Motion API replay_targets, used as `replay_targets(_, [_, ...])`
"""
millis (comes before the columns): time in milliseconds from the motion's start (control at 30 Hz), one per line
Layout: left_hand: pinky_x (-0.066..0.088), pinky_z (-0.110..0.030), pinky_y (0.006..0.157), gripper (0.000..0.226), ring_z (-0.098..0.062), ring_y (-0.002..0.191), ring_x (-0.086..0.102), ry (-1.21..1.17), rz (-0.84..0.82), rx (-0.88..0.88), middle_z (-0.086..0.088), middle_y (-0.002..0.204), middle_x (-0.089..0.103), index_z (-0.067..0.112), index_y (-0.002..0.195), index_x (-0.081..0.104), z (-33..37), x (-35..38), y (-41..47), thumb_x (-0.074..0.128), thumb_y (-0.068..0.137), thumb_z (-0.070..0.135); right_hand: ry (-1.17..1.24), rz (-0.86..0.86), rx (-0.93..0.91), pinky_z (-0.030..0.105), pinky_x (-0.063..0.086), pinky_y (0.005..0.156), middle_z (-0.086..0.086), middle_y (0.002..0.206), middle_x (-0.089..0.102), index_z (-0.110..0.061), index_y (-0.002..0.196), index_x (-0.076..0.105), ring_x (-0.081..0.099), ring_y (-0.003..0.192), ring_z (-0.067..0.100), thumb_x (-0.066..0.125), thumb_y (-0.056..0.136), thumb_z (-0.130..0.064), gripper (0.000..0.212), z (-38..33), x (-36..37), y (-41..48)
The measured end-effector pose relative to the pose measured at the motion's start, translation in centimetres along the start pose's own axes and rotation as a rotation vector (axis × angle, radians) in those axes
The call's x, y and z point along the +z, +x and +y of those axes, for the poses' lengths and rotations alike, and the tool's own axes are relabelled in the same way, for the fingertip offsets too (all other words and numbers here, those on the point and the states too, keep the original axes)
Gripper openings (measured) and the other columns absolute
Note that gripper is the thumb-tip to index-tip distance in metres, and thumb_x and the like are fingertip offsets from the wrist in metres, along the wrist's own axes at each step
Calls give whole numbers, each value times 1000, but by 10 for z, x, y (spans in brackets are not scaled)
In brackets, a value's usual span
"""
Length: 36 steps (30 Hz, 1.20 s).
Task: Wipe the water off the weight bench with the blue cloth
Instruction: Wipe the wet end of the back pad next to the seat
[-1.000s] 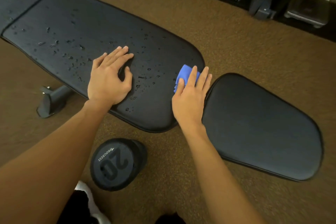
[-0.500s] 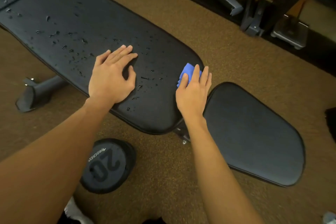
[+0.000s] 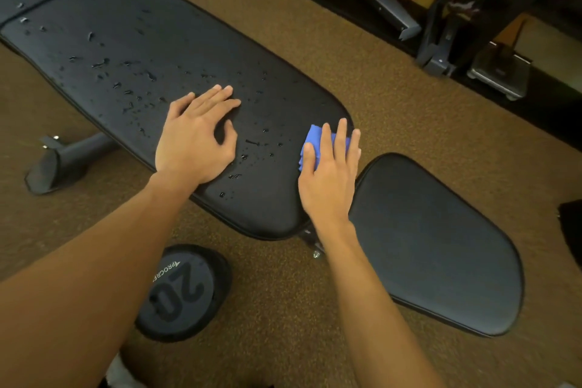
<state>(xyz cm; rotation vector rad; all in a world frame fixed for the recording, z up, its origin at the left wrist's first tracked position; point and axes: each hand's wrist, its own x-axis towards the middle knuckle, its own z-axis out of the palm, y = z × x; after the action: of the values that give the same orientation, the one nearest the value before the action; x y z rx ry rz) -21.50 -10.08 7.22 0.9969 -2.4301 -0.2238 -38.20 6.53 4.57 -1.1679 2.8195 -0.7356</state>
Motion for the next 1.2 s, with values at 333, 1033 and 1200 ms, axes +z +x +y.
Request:
replay_targets(333, [17,-44,130,52,-6,158,28,111,-42,6,7,167,42,27,152,55,2,-1,1,46,106,48,8,-35,-64,55,17,131,7,177,19,-16,163,40,6,165,33,27,111,-44,60,-2,-3,-8])
replay_targets(1033, [18,-45,130,51,-8,158,28,104,-24,-12,6,168,40,27,152,55,1,1,-1,46,106,45,-65,-127,-274,52,20,131,0,177,18,-24,167,33,3,165,28,29,116,-42,54,5,-16,-25])
replay_targets(1200, [19,-45,129,51,-7,158,29,116,-28,-8,7,167,41,28,152,55,1,2,1,46,105,46,-103,-110,-279,54,19,130,3,177,20,-32,168,26,4,165,33,25,116,-44,53,-21,-9,-12])
